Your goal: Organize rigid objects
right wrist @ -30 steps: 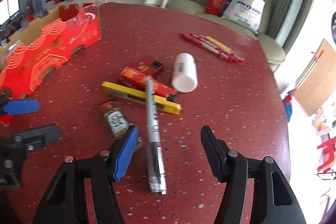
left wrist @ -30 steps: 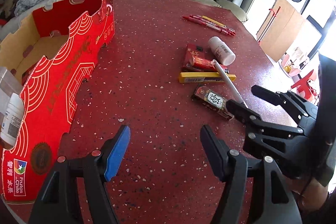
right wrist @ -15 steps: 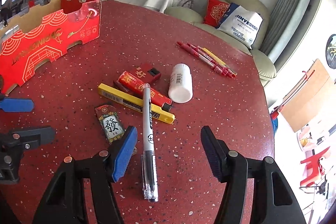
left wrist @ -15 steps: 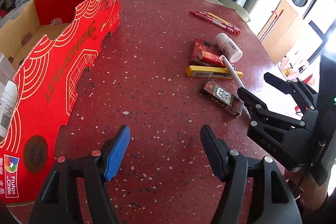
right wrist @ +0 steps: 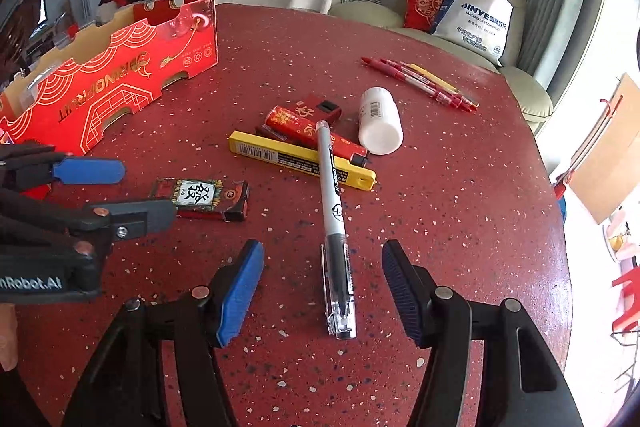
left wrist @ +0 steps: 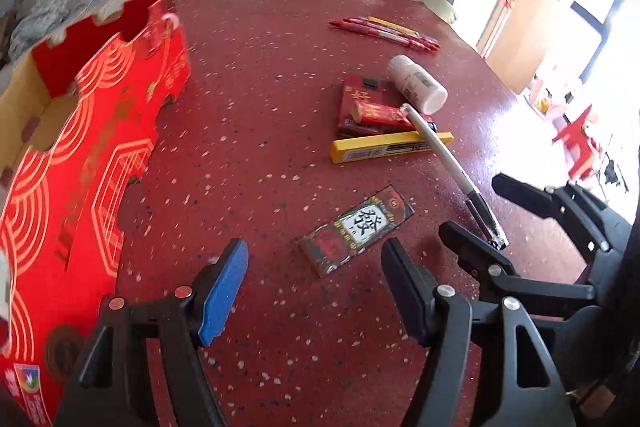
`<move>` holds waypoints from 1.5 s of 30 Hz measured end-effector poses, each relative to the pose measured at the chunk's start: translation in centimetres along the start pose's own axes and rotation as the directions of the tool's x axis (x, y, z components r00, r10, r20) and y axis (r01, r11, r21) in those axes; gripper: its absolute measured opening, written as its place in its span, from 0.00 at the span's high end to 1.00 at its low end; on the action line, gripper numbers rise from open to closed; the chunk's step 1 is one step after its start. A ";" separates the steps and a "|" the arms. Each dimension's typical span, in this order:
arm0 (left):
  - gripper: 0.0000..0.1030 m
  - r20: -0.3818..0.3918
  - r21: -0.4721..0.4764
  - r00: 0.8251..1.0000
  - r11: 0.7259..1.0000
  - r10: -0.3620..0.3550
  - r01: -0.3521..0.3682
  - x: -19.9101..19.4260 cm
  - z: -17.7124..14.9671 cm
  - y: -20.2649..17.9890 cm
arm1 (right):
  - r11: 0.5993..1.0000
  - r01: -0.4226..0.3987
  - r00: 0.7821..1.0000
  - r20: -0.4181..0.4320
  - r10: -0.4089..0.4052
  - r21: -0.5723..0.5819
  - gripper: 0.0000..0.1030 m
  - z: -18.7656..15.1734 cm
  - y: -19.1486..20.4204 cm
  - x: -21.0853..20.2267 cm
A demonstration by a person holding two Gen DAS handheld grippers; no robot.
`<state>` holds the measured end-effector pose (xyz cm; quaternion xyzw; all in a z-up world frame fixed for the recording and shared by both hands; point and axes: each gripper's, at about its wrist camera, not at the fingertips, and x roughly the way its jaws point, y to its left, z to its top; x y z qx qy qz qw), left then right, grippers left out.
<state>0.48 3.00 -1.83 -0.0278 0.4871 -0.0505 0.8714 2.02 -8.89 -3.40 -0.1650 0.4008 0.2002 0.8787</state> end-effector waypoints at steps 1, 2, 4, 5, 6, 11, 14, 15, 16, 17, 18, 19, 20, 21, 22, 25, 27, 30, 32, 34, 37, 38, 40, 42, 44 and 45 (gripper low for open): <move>0.29 0.000 0.036 1.000 0.999 0.001 -0.001 0.3 0.4 -0.3 | 1.000 -0.005 1.000 -0.014 0.005 -0.006 0.41 0.1 0.0 0.3; 0.29 -0.002 0.059 1.000 0.998 -0.007 0.007 0.6 0.7 -0.4 | 1.000 -0.016 1.000 -0.021 0.016 -0.005 0.42 0.2 0.0 0.5; 0.29 -0.013 0.087 0.999 0.995 -0.044 0.045 1.0 1.4 -0.2 | 0.999 -0.033 0.999 -0.024 0.033 0.005 0.42 0.4 -0.3 0.7; 0.29 -0.017 0.100 0.998 0.993 -0.063 0.065 1.1 1.6 -0.1 | 0.999 -0.044 0.999 -0.027 0.044 0.010 0.42 0.5 -0.4 0.8; 0.29 -0.013 0.115 0.997 0.991 -0.071 0.072 1.0 1.7 0.0 | 0.998 -0.059 0.998 -0.029 0.060 0.019 0.42 0.5 -0.7 0.9; 0.29 0.009 0.201 0.998 0.978 -0.065 0.062 0.8 1.2 0.4 | 0.994 -0.091 0.995 -0.026 0.093 0.057 0.42 -0.4 -2.5 0.5; 0.29 0.024 0.243 0.999 0.970 -0.031 0.024 1.4 1.0 -0.3 | 0.991 -0.093 0.995 -0.020 0.095 0.097 0.42 -0.3 -3.2 0.5; 0.29 0.024 0.253 0.999 0.967 -0.030 0.023 1.4 1.0 -0.6 | 0.992 -0.091 0.995 -0.021 0.094 0.089 0.51 -0.1 -3.1 0.5; 0.30 0.025 0.262 0.999 0.965 -0.030 0.022 1.5 1.1 -0.8 | 0.993 -0.088 0.996 -0.020 0.089 0.080 0.55 0.0 -2.8 0.6; 0.33 0.024 0.267 0.999 0.963 -0.036 0.029 1.5 1.2 -0.9 | 0.994 -0.083 0.996 -0.021 0.084 0.073 0.59 0.2 -2.5 0.7; 0.41 0.017 0.261 0.998 0.964 -0.064 0.057 1.6 1.2 -0.8 | 0.994 -0.080 0.996 -0.019 0.081 0.068 0.63 0.4 -2.3 0.8; 0.48 0.021 0.260 0.997 0.963 -0.078 0.070 1.5 1.1 -0.8 | 0.994 -0.080 0.997 -0.017 0.081 0.069 0.65 0.6 -2.2 0.9; 0.63 0.026 0.276 0.996 0.958 -0.084 0.074 1.3 1.0 -1.0 | 0.994 -0.081 0.996 -0.015 0.083 0.072 0.66 0.7 -2.1 1.0; 0.72 0.027 0.287 0.995 0.955 -0.093 0.081 1.2 0.9 -1.2 | 0.994 -0.081 0.997 -0.014 0.082 0.071 0.69 0.8 -1.9 1.1; 0.75 0.030 0.295 0.995 0.952 -0.091 0.078 1.2 0.8 -1.4 | 0.995 -0.071 0.997 -0.016 0.072 0.066 0.70 0.9 -1.7 1.2; 0.75 0.044 0.291 0.995 0.954 -0.090 0.074 1.2 0.8 -1.6 | 0.995 -0.071 0.997 -0.014 0.072 0.073 0.85 0.8 -1.3 1.1; 0.76 0.055 0.269 0.994 0.960 -0.092 0.074 1.0 0.4 -1.4 | 0.993 -0.076 0.997 -0.018 0.078 0.093 0.85 0.5 -1.1 0.8; 0.76 0.084 0.265 0.994 0.963 -0.077 0.052 0.2 -1.0 -1.3 | 0.991 -0.081 0.996 -0.016 0.083 0.110 0.85 -0.3 -0.5 0.0; 0.76 0.096 0.243 0.992 0.968 -0.083 0.057 -0.5 -1.9 -1.0 | 0.988 -0.085 0.996 -0.014 0.087 0.126 0.85 -0.9 0.0 -0.5; 0.76 0.103 0.223 0.991 0.973 -0.089 0.064 -1.3 -2.8 -0.6 | 0.985 -0.092 0.995 -0.012 0.095 0.148 0.85 -1.6 0.5 -1.2; 0.76 0.113 0.215 0.991 0.976 -0.068 0.043 -2.3 -4.1 -0.2 | 0.982 -0.096 0.995 -0.011 0.099 0.164 0.85 -2.4 1.4 -2.0; 0.76 0.108 0.207 0.992 0.978 -0.063 0.039 -2.4 -4.4 0.0 | 0.982 -0.093 0.995 -0.011 0.096 0.165 0.85 -2.6 1.7 -2.2; 0.76 0.100 0.171 0.994 0.985 -0.055 0.037 -2.5 -4.8 0.7 | 0.985 -0.077 0.997 -0.015 0.080 0.157 0.85 -2.8 2.3 -2.4; 0.76 0.093 0.132 0.994 0.990 -0.060 0.047 -2.5 -4.9 1.4 | 0.990 -0.045 0.999 -0.018 0.048 0.134 0.85 -2.8 2.9 -2.5; 0.76 0.092 0.126 0.994 0.991 -0.054 0.042 -2.4 -4.8 1.5 | 0.992 -0.029 0.999 -0.018 0.031 0.121 0.85 -2.8 3.2 -2.4; 0.76 0.096 0.137 0.995 0.990 -0.040 0.026 -2.4 -4.9 1.2 | 0.992 -0.028 0.999 -0.018 0.030 0.121 0.85 -2.8 3.2 -2.4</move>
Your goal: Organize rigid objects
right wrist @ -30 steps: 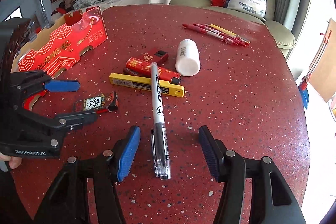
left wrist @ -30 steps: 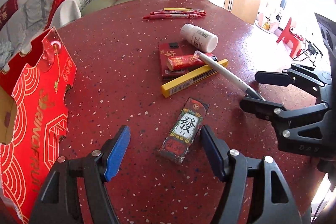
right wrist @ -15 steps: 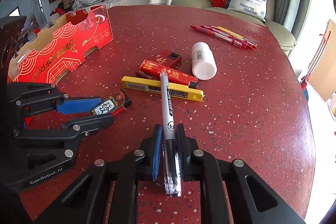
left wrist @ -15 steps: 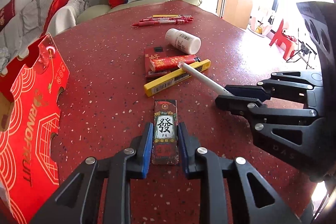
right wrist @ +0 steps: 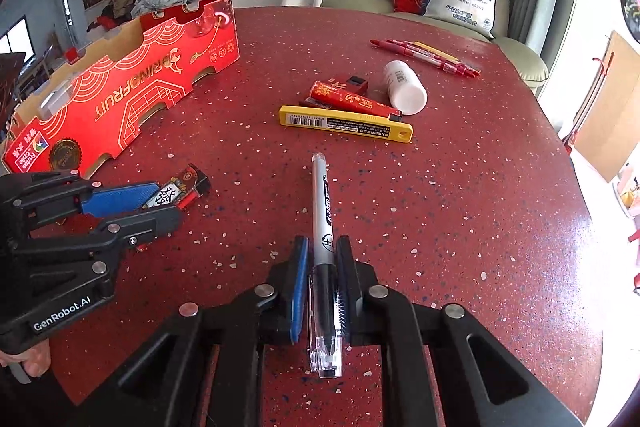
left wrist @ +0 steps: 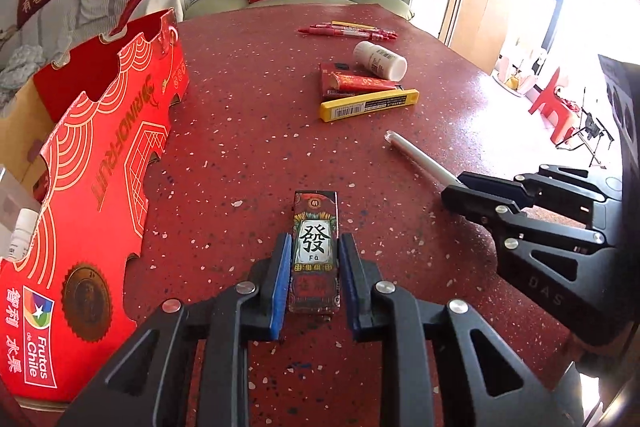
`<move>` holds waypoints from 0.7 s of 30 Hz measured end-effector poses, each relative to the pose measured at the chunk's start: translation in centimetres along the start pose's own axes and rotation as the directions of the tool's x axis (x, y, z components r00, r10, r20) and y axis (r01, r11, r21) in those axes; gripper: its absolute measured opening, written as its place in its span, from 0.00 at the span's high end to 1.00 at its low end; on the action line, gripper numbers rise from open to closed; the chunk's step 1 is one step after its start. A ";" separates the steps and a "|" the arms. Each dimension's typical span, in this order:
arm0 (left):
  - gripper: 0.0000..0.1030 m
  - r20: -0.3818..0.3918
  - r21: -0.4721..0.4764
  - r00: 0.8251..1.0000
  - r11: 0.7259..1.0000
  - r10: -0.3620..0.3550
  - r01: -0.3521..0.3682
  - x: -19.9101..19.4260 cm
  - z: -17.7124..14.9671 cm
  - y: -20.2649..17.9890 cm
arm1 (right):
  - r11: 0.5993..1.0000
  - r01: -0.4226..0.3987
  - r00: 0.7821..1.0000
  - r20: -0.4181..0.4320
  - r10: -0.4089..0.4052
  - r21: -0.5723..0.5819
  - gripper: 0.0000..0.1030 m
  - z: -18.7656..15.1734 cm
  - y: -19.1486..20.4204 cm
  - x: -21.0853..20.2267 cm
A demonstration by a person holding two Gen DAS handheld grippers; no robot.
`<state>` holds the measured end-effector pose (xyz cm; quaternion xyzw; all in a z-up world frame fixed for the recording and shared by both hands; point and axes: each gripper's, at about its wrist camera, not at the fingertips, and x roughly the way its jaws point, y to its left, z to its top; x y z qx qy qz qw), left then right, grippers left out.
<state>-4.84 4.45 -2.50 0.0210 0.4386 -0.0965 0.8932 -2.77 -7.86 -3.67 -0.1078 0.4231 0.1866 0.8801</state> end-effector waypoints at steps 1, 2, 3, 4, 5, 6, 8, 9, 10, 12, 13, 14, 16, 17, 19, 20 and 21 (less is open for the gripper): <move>0.76 0.003 0.017 1.000 1.000 0.019 -0.019 0.0 -0.1 -0.4 | 1.000 -0.002 1.000 0.000 0.002 0.002 0.85 0.0 0.0 0.0; 0.76 0.005 0.026 1.000 0.999 0.030 -0.030 0.1 -0.1 -0.6 | 1.000 -0.004 1.000 0.000 0.004 0.004 0.85 0.0 0.0 0.0; 0.76 0.006 0.023 1.000 0.999 0.029 -0.029 0.1 -0.1 -0.6 | 1.000 -0.004 1.000 0.001 0.004 0.004 0.85 0.0 0.0 0.0; 0.76 0.007 0.014 1.000 1.000 0.020 -0.020 0.1 -0.1 -0.5 | 1.000 -0.001 1.000 0.001 0.001 0.003 0.85 0.0 0.0 0.0; 0.76 0.008 0.008 1.000 1.000 0.013 -0.013 0.1 -0.1 -0.3 | 1.000 0.003 1.000 0.001 -0.003 0.000 0.85 0.0 0.1 0.0; 0.76 0.008 0.005 1.000 1.000 0.010 -0.010 0.1 -0.1 -0.3 | 1.000 0.007 1.000 0.001 -0.007 -0.003 0.85 0.0 0.2 0.0; 0.76 0.010 0.009 1.000 1.000 0.020 -0.020 0.2 -0.1 -0.4 | 1.000 0.010 1.000 0.002 -0.010 -0.005 0.85 0.0 0.2 0.0; 0.76 0.011 0.014 1.000 1.000 0.028 -0.028 0.2 -0.2 -0.5 | 1.000 0.008 1.000 0.002 -0.008 -0.004 0.85 0.0 0.2 0.0; 0.76 0.012 0.017 0.999 0.999 0.032 -0.033 0.2 -0.2 -0.6 | 1.000 0.006 1.000 0.002 -0.006 -0.002 0.85 0.0 0.2 0.0; 0.75 0.013 0.015 0.999 0.999 0.033 -0.033 0.2 -0.3 -0.7 | 1.000 0.001 1.000 0.002 -0.001 0.003 0.85 -0.1 0.1 -0.1; 0.76 0.013 0.014 0.999 0.999 0.033 -0.033 0.2 -0.4 -0.7 | 1.000 -0.001 1.000 0.002 0.001 0.005 0.85 -0.1 0.0 -0.1; 0.76 0.013 0.015 0.999 0.999 0.033 -0.034 0.2 -0.4 -0.7 | 1.000 -0.002 1.000 0.002 0.002 0.006 0.85 -0.1 0.0 -0.1; 0.75 0.013 0.015 0.999 0.999 0.033 -0.034 0.2 -0.4 -0.6 | 1.000 0.000 1.000 0.002 0.000 0.004 0.85 -0.1 0.0 -0.1; 0.75 0.014 0.014 0.999 0.999 0.033 -0.033 0.2 -0.4 -0.6 | 1.000 0.000 1.000 0.002 0.000 0.004 0.85 -0.1 -0.1 -0.1; 0.76 0.015 0.007 0.999 0.999 0.034 -0.035 0.2 -0.4 -0.6 | 1.000 -0.001 1.000 0.002 0.001 0.005 0.85 -0.1 -0.1 -0.1; 0.76 0.015 0.003 0.999 0.999 0.034 -0.034 0.2 -0.4 -0.5 | 1.000 0.000 1.000 0.002 0.000 0.004 0.85 -0.1 0.0 -0.1; 0.75 0.015 -0.001 0.999 0.999 0.032 -0.032 0.1 -0.4 -0.4 | 1.000 0.001 1.000 0.003 -0.001 0.003 0.85 -0.1 0.0 -0.1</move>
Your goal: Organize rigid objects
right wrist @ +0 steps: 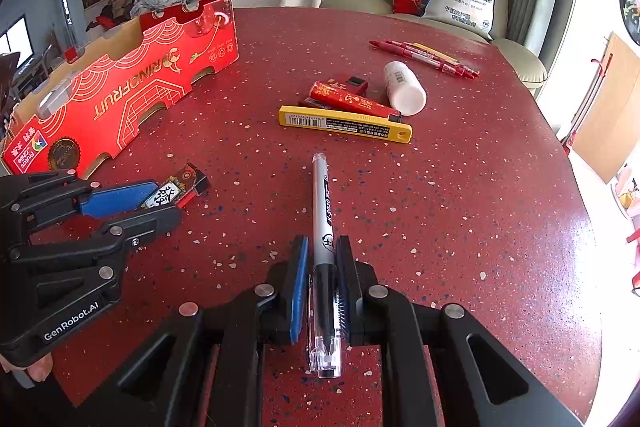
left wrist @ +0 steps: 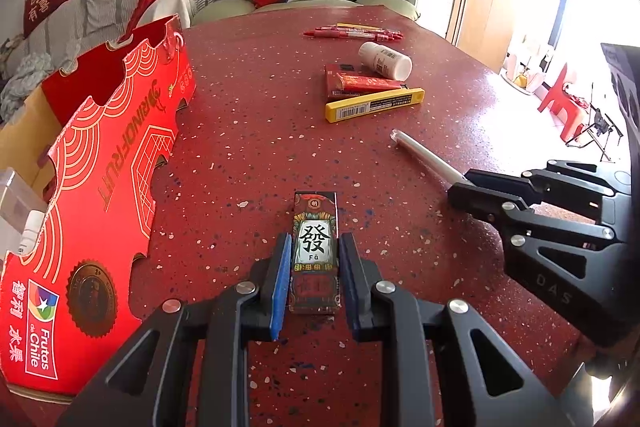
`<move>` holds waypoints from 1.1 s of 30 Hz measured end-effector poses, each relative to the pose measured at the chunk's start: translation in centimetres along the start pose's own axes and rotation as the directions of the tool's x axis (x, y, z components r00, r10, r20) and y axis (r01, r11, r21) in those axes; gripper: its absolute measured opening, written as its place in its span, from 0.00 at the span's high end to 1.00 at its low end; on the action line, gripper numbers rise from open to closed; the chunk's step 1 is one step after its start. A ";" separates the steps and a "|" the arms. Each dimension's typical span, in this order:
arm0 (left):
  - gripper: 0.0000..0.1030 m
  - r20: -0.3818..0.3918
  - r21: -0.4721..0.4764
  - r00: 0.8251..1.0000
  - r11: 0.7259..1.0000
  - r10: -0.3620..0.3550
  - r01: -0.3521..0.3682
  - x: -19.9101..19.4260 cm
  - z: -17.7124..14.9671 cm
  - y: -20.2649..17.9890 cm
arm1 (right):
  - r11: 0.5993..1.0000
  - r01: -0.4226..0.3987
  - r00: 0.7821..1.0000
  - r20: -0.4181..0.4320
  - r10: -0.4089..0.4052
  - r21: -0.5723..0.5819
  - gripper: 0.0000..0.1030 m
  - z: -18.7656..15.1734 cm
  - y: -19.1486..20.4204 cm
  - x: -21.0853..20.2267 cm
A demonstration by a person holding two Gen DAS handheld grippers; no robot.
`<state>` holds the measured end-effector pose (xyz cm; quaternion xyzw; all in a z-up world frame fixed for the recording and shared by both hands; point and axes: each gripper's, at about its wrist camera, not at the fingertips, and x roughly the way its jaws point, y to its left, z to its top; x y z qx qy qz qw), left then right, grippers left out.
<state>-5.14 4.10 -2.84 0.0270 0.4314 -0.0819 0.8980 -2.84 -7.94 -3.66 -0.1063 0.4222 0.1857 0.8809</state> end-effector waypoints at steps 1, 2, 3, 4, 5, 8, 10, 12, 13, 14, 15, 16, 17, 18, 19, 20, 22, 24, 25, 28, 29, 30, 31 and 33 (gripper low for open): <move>0.75 0.001 -0.003 1.000 1.000 -0.003 0.003 0.0 0.0 0.1 | 1.000 0.001 1.000 0.000 -0.001 -0.001 0.85 0.0 0.0 0.0; 0.75 0.001 -0.005 1.000 1.000 -0.003 0.003 0.0 0.0 0.2 | 1.000 0.002 1.000 0.000 -0.002 -0.002 0.85 0.0 0.0 0.0; 0.75 0.002 -0.008 1.000 1.000 -0.004 0.004 -0.1 -0.1 0.2 | 1.000 0.003 1.000 0.000 -0.003 -0.002 0.85 0.0 0.0 0.0; 0.75 0.002 -0.011 1.000 1.000 -0.005 0.005 -0.1 -0.1 0.3 | 1.000 0.002 1.000 0.000 -0.002 -0.001 0.85 0.0 0.0 0.0; 0.75 0.003 -0.014 1.000 1.000 -0.007 0.007 -0.1 -0.1 0.4 | 1.000 0.001 1.000 0.000 -0.001 -0.001 0.85 0.0 0.0 0.0; 0.75 0.004 -0.023 1.000 1.000 -0.009 0.009 -0.1 -0.1 0.7 | 1.000 -0.001 1.000 0.000 0.001 0.001 0.85 0.0 -0.1 0.0; 0.75 0.004 -0.025 1.000 1.000 -0.009 0.009 -0.1 -0.1 0.8 | 1.000 -0.002 1.000 0.000 0.002 0.002 0.85 -0.1 -0.1 0.0; 0.75 0.004 -0.023 1.000 1.000 -0.007 0.007 -0.1 -0.1 0.8 | 1.000 -0.002 1.000 0.000 0.002 0.002 0.85 0.0 -0.1 0.0; 0.75 0.003 -0.021 1.000 1.000 -0.004 0.004 -0.1 -0.1 0.8 | 1.000 -0.001 1.000 0.000 0.001 0.001 0.85 -0.1 -0.1 0.0; 0.75 0.003 -0.019 1.000 1.000 0.000 0.000 -0.1 -0.1 0.8 | 1.000 -0.001 1.000 0.000 0.001 0.001 0.85 -0.1 -0.1 0.0; 0.75 0.003 -0.017 1.000 1.000 0.001 -0.001 -0.1 -0.1 0.8 | 1.000 0.000 1.000 0.000 0.000 0.000 0.85 -0.1 -0.1 0.0; 0.75 0.003 -0.018 1.000 1.000 0.001 -0.001 -0.1 -0.1 0.8 | 1.000 0.000 1.000 0.000 0.000 0.000 0.85 0.0 -0.1 0.0; 0.75 0.003 -0.020 1.000 1.000 0.002 -0.002 -0.1 0.0 0.9 | 1.000 0.000 1.000 0.001 0.000 0.000 0.85 -0.1 -0.1 0.0; 0.75 0.004 -0.024 1.000 1.000 0.000 0.000 -0.1 0.0 1.0 | 1.000 0.000 1.000 0.000 0.000 0.000 0.85 -0.1 -0.1 0.0; 0.75 0.004 -0.027 1.000 1.000 -0.001 0.001 -0.1 0.0 1.1 | 1.000 0.000 1.000 0.000 0.000 0.000 0.85 -0.1 -0.1 0.0; 0.75 0.005 -0.030 1.000 1.000 -0.003 0.003 -0.1 0.0 1.1 | 1.000 -0.001 1.000 0.000 0.001 0.000 0.85 -0.1 -0.1 0.0; 0.75 0.005 -0.035 1.000 0.999 -0.005 0.005 -0.1 -0.1 1.2 | 1.000 0.001 1.000 0.000 -0.001 -0.001 0.85 -0.1 -0.1 0.0; 0.75 0.006 -0.038 1.000 0.999 -0.006 0.006 -0.1 -0.1 1.2 | 1.000 0.005 1.000 0.001 -0.005 -0.004 0.85 -0.1 0.0 0.0; 0.75 0.007 -0.040 1.000 0.999 -0.006 0.006 -0.1 -0.1 1.2 | 1.000 0.007 1.000 0.001 -0.007 -0.006 0.85 -0.1 0.0 0.0; 0.75 0.008 -0.043 1.000 0.999 -0.007 0.008 -0.1 -0.2 1.3 | 1.000 0.012 1.000 0.001 -0.012 -0.008 0.85 -0.1 0.1 0.0; 0.75 0.008 -0.043 1.000 0.999 -0.008 0.008 -0.1 -0.2 1.4 | 1.000 0.011 1.000 0.001 -0.011 -0.009 0.85 -0.1 0.1 0.0; 0.75 0.008 -0.043 1.000 0.999 -0.007 0.007 -0.1 -0.2 1.3 | 1.000 0.011 1.000 0.001 -0.011 -0.009 0.85 -0.1 0.0 0.0; 0.75 0.007 -0.042 1.000 0.999 -0.006 0.007 -0.1 -0.2 1.3 | 1.000 0.009 1.000 0.001 -0.009 -0.007 0.85 -0.1 0.1 0.0; 0.75 0.008 -0.042 1.000 0.999 -0.006 0.006 -0.1 -0.2 1.4 | 1.000 0.005 1.000 0.001 -0.005 -0.003 0.85 -0.1 0.1 0.0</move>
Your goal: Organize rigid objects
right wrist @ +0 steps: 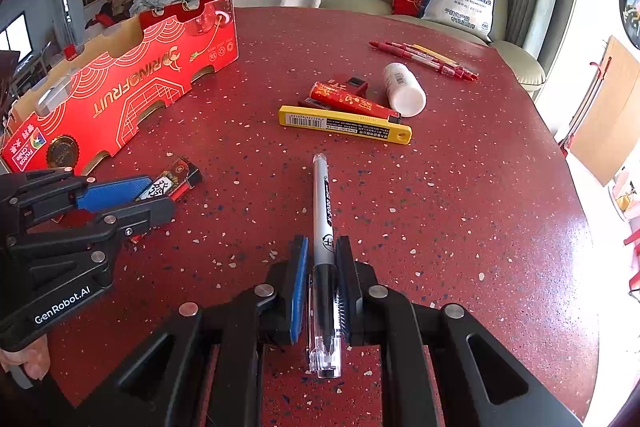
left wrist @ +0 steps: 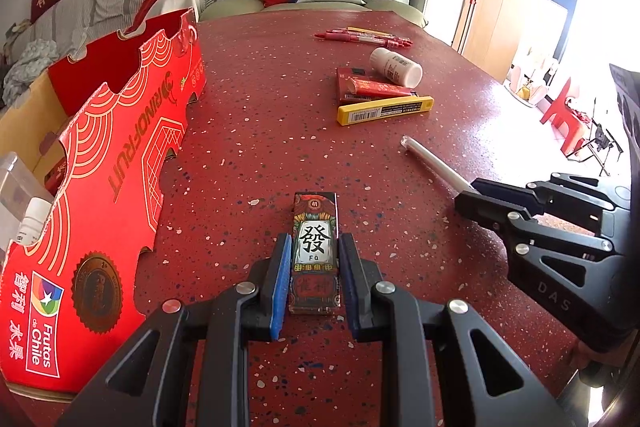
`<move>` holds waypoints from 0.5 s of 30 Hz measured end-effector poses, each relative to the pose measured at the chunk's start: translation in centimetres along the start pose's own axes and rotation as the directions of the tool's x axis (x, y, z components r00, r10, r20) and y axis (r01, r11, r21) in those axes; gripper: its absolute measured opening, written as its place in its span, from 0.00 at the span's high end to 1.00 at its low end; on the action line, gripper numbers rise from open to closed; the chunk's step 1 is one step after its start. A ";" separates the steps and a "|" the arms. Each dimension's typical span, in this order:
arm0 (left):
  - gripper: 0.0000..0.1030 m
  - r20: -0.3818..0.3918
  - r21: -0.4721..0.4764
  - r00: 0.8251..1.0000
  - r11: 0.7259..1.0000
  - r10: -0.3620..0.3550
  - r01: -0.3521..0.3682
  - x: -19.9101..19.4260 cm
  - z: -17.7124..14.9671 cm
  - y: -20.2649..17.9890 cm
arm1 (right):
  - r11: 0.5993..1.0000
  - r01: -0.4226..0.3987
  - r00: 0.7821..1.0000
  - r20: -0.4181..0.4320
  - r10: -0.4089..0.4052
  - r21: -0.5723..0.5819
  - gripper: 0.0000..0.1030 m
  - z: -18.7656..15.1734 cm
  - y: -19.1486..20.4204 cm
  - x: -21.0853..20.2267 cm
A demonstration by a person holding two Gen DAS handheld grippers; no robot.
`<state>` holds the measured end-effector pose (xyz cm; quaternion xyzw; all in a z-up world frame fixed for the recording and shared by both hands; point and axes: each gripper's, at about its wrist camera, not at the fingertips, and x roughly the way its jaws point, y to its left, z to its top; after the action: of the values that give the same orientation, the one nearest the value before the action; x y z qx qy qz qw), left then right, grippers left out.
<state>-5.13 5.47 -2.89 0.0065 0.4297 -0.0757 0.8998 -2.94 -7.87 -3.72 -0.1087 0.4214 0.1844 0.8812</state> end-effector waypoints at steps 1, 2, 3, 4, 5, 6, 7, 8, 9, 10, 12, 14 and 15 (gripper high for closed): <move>0.75 0.000 0.000 1.000 1.000 0.000 0.000 0.0 0.0 0.0 | 1.000 -0.002 1.000 0.000 0.002 0.002 0.85 0.0 0.0 0.0; 0.75 0.000 -0.001 1.000 1.000 -0.002 0.002 0.0 0.0 0.0 | 1.000 -0.003 1.000 0.000 0.003 0.003 0.85 0.0 0.0 0.0; 0.75 0.000 -0.001 1.000 1.000 -0.001 0.001 0.0 0.0 0.0 | 1.000 -0.002 1.000 0.001 0.002 0.002 0.85 0.0 0.0 0.0; 0.75 0.000 -0.002 1.000 1.000 -0.002 0.002 0.0 0.1 0.0 | 1.000 -0.001 1.000 0.001 0.001 0.001 0.85 0.0 0.0 0.0; 0.75 0.000 -0.002 1.000 1.000 -0.002 0.002 0.0 0.1 0.0 | 1.000 -0.001 1.000 0.000 0.001 0.001 0.85 0.0 0.0 0.0; 0.75 0.000 -0.001 1.000 1.000 -0.001 0.001 0.0 0.0 0.0 | 1.000 0.000 1.000 0.000 0.000 0.000 0.85 0.0 0.0 0.0; 0.75 0.000 -0.001 1.000 1.000 0.000 0.000 0.0 0.0 0.0 | 1.000 0.001 1.000 0.000 -0.001 0.000 0.85 0.1 0.0 0.0; 0.75 0.000 -0.001 1.000 1.000 0.001 -0.001 0.0 0.0 0.0 | 1.000 0.001 1.000 0.000 -0.001 0.000 0.85 0.1 0.0 0.0; 0.75 0.000 -0.001 1.000 1.000 0.002 -0.002 0.0 0.0 0.1 | 1.000 0.000 1.000 0.001 0.000 0.000 0.85 0.1 0.0 0.0; 0.75 0.000 -0.001 1.000 1.000 0.003 -0.003 -0.1 0.1 0.2 | 1.000 -0.001 1.000 0.001 0.001 0.001 0.85 0.0 0.0 0.0; 0.75 0.000 0.000 1.000 1.000 0.003 -0.003 0.0 0.1 0.2 | 1.000 0.001 1.000 0.001 -0.001 0.000 0.85 0.0 -0.1 0.0; 0.75 0.000 0.000 1.000 1.000 0.005 -0.005 -0.1 0.1 0.2 | 1.000 -0.001 1.000 0.003 0.001 0.000 0.85 0.0 0.0 0.0; 0.75 0.001 0.000 1.000 1.000 0.004 -0.004 -0.1 0.1 0.2 | 1.000 0.000 1.000 0.005 0.000 -0.001 0.85 0.0 -0.1 -0.1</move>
<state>-5.07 5.68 -2.79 0.0071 0.4295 -0.0740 0.9000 -2.94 -7.94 -3.62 -0.1085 0.4190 0.1851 0.8823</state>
